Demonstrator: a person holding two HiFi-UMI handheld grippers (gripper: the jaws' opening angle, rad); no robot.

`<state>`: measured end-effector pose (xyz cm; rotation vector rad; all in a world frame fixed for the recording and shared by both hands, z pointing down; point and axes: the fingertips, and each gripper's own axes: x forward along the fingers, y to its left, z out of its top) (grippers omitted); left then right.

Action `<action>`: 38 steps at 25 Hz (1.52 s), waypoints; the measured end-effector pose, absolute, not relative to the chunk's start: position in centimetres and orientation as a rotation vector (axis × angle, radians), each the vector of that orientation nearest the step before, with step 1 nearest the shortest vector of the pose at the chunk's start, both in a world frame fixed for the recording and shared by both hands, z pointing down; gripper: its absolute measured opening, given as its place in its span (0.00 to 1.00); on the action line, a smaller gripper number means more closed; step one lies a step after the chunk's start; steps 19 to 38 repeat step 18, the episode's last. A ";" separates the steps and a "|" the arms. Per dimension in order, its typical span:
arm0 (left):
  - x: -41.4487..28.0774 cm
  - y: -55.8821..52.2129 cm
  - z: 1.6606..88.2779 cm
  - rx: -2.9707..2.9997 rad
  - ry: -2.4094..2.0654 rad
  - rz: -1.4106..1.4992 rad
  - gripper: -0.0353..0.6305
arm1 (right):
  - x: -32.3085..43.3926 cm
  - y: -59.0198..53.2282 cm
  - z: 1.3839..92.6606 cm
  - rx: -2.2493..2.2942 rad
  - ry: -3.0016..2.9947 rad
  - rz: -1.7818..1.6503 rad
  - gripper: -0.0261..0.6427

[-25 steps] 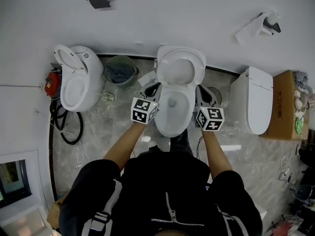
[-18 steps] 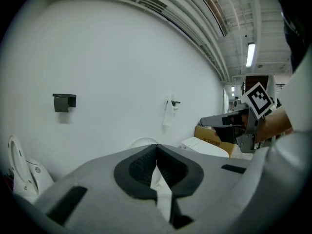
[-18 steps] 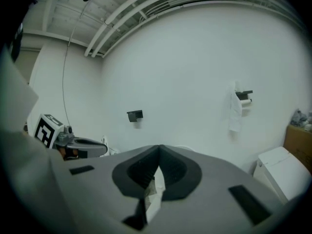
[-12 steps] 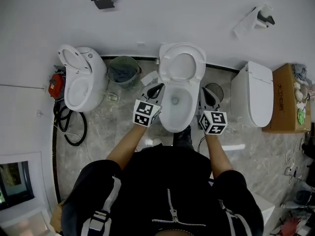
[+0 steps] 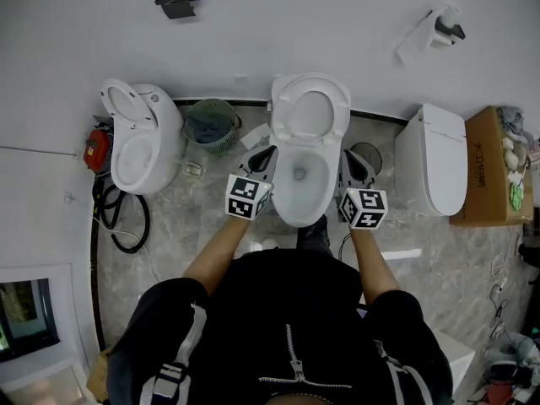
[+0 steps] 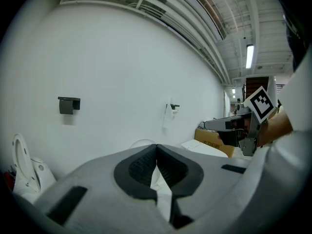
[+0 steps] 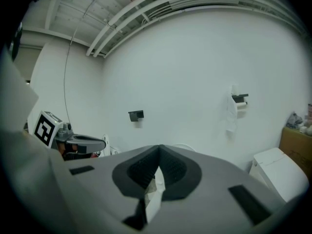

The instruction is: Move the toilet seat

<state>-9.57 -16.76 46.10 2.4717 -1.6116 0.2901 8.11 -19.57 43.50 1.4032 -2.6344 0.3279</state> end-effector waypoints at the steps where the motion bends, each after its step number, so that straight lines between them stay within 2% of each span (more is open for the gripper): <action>1: -9.6 -16.8 46.0 2.473 -1.613 0.289 0.05 | 8.1 -19.6 43.5 1.403 -2.631 0.329 0.04; 38: -10.0 -17.1 46.2 2.460 -1.621 0.289 0.05 | 7.5 -19.8 43.1 1.383 -2.642 0.308 0.04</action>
